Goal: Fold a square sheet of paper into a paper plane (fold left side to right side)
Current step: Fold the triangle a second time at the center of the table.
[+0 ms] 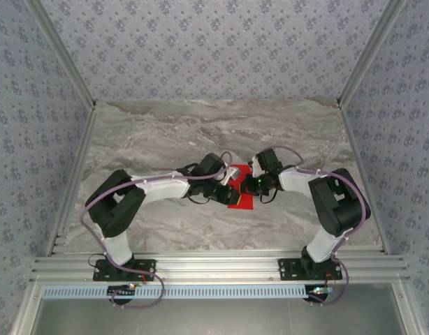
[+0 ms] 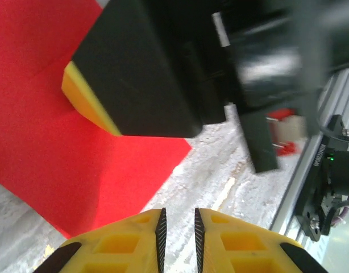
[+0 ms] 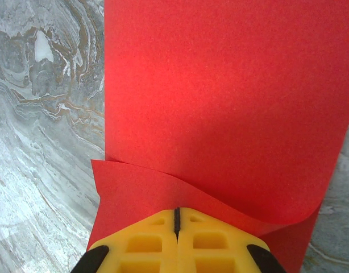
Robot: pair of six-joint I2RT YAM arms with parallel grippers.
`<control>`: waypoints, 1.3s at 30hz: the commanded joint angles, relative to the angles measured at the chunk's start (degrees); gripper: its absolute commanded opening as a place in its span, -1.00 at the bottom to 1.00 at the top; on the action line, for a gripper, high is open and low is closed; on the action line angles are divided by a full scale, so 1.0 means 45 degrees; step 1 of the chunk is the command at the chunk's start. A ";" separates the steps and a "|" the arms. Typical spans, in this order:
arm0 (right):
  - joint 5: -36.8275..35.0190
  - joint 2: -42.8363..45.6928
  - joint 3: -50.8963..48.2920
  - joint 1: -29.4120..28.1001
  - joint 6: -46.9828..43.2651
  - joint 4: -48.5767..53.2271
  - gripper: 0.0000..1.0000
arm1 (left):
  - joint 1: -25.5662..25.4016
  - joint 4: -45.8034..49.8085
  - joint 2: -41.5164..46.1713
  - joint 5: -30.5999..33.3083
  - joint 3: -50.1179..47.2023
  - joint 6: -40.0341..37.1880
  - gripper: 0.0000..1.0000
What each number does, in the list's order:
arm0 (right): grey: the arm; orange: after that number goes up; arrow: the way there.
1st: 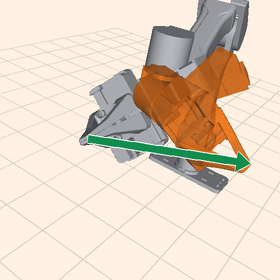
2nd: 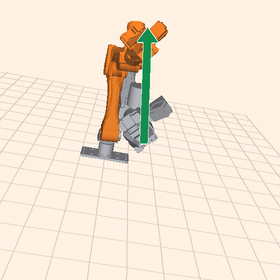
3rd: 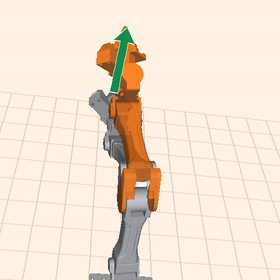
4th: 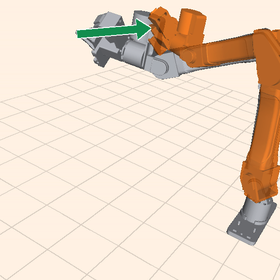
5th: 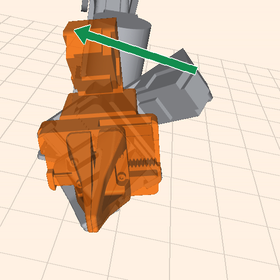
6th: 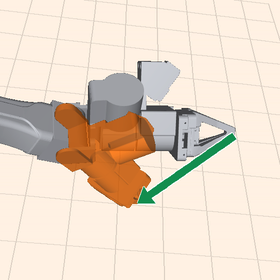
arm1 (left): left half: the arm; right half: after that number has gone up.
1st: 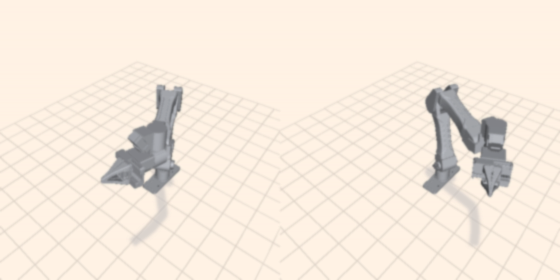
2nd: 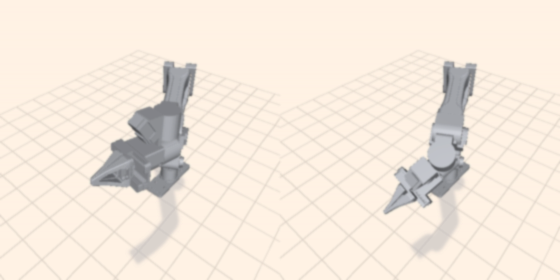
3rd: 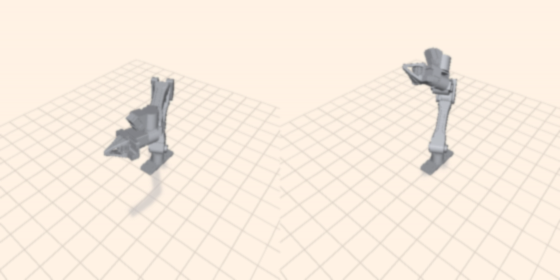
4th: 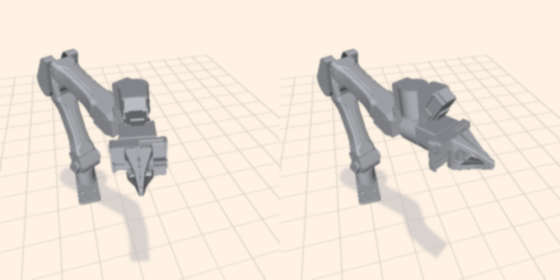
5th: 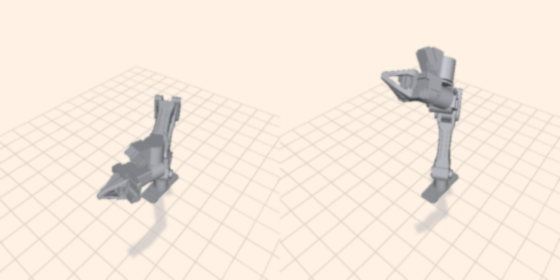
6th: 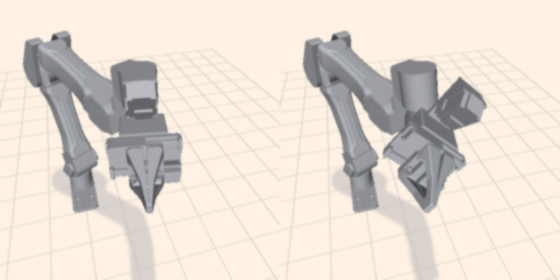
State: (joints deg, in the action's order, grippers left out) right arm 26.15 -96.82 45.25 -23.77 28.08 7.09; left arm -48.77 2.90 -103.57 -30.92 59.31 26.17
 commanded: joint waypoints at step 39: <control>-0.1446 -0.0689 0.0441 0.0049 -0.0726 0.2688 -0.94 | -0.0275 -0.0679 -0.0385 0.0464 -0.2223 0.0873 -0.69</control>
State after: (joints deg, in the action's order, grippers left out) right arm 25.23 -97.36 47.77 -23.79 26.22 12.32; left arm -48.99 -4.75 -106.41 -28.73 52.60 28.32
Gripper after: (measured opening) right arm 0.055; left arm 0.160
